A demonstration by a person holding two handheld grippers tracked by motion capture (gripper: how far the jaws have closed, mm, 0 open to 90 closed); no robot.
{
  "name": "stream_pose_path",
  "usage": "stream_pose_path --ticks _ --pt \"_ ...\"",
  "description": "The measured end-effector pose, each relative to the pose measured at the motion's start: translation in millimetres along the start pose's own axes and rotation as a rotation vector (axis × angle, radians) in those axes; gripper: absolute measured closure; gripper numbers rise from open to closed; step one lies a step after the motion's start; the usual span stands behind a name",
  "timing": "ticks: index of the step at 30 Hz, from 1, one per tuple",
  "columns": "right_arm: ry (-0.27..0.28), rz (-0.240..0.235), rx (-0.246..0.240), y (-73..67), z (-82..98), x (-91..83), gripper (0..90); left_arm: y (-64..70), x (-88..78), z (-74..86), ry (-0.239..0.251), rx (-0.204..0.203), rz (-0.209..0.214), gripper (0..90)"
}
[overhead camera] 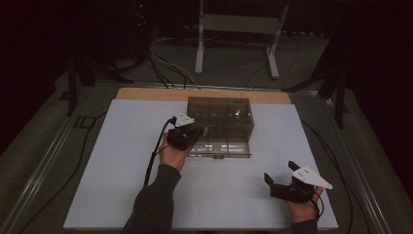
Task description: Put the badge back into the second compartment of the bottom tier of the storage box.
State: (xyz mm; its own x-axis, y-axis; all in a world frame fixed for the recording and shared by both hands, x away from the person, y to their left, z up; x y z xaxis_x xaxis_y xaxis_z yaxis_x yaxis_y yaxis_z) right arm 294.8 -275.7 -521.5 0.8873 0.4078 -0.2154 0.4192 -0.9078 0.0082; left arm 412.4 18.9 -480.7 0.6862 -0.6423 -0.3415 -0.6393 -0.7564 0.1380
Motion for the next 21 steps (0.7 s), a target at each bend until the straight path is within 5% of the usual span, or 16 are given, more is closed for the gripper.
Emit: stream_pose_path --ticks 21 --pt "-0.002 -0.002 0.001 -0.2 0.1 0.8 0.6 8.3 21.7 16.2 -0.051 0.024 -0.008 88.4"
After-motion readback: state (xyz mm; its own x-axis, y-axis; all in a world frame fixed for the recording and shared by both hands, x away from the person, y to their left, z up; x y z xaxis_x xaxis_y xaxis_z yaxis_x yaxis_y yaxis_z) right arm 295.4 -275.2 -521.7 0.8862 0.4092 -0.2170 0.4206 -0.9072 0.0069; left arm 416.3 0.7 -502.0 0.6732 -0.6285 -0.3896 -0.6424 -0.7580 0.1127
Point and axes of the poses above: each handheld gripper's, and its own axes: x roughly forward along the jaws, z roughly out of its underside, y roughly to its right, the point moved 7 cm from there along x, roughly forward along the jaws, and after that the axes turned 12 degrees about y, right-handed, at the moved point
